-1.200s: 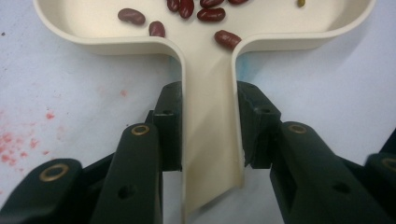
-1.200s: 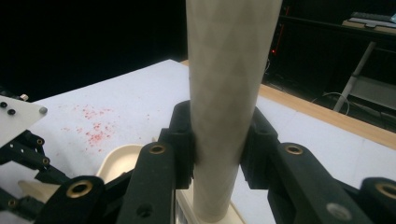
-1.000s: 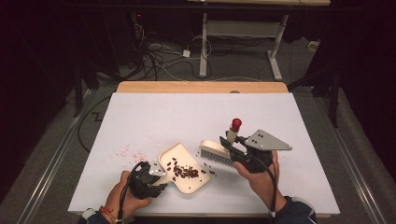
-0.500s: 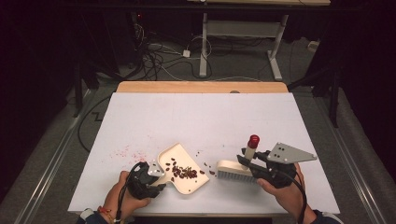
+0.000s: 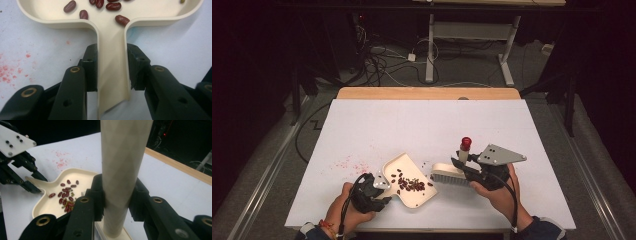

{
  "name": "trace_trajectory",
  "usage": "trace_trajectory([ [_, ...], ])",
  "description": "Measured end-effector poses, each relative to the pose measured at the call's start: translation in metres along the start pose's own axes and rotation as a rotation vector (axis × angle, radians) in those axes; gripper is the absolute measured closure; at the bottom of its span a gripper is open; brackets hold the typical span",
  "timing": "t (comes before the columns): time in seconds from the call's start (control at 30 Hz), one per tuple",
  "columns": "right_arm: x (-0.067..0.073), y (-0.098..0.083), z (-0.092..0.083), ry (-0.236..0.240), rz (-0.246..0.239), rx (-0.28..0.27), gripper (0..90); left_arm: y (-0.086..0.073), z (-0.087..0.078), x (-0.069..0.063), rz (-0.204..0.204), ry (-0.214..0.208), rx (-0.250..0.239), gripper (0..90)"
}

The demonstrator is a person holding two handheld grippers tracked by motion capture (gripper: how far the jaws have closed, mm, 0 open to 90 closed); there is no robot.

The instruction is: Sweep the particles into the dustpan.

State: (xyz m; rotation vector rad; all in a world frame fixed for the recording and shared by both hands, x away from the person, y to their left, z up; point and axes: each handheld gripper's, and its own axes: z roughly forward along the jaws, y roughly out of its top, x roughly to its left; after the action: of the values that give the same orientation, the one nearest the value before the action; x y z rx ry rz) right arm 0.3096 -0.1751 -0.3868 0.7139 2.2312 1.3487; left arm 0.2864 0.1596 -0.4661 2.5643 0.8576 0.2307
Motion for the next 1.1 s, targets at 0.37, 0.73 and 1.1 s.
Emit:
trace_trajectory([
  [0.37,-0.008,0.011,0.001,-0.126,0.058,-0.096,70.1,0.001,0.000,0.000,-0.008,-0.013,0.005,63.6],
  [0.73,0.017,0.006,0.021,-0.186,-0.023,0.041,70.2,0.000,0.001,-0.002,-0.015,-0.013,0.017,63.5],
  [1.1,0.049,0.006,0.018,-0.119,-0.024,0.045,70.1,0.001,0.000,-0.002,-0.027,-0.010,0.016,63.5],
])
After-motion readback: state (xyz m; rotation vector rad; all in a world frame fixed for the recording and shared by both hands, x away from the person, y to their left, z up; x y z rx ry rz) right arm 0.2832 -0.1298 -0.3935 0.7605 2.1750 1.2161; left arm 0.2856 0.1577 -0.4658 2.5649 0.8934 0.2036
